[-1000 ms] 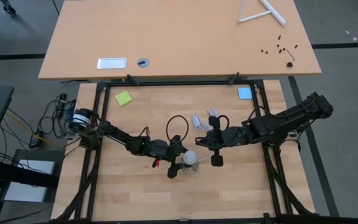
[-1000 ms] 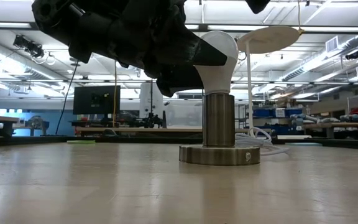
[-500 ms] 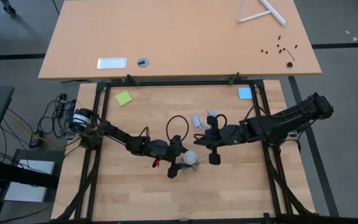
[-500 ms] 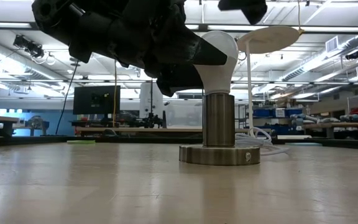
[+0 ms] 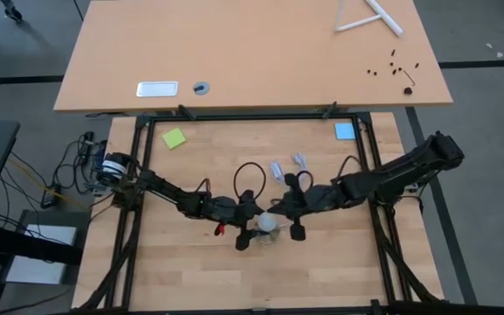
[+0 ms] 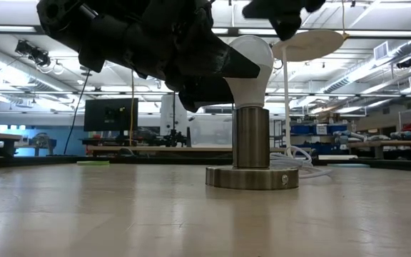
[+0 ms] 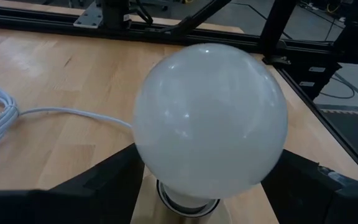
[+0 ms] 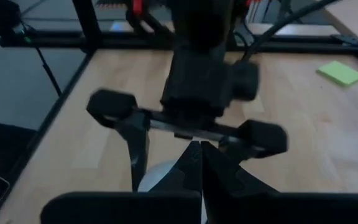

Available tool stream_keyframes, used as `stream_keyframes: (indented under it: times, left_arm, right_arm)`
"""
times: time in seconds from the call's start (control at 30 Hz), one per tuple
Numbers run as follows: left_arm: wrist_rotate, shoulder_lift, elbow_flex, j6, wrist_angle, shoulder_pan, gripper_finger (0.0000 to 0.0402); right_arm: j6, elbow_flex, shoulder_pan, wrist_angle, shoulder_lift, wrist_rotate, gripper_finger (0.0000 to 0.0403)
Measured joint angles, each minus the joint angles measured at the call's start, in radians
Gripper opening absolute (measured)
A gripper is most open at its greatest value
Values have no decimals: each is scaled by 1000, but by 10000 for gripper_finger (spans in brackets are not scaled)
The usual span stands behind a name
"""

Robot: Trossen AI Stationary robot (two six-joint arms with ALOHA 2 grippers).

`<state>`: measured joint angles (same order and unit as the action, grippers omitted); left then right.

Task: Screw lightbulb
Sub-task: Insert the lightbulb into the lamp

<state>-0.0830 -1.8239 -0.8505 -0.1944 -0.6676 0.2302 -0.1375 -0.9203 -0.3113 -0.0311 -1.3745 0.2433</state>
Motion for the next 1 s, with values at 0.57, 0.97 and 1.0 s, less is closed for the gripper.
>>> stream_keyframes:
  times: [0.57,0.97,1.0]
  left_arm:
    - [5,8,0,-1,13,14,304]
    - [2,41,5,2,68,16,304]
    - [2,41,5,2,66,16,304]
  right_arm:
    - [25,0,-15,-37,-37,184,2]
    - [-20,106,-20,109,-37,209,1]
    - [-20,108,-21,114,-37,209,1]
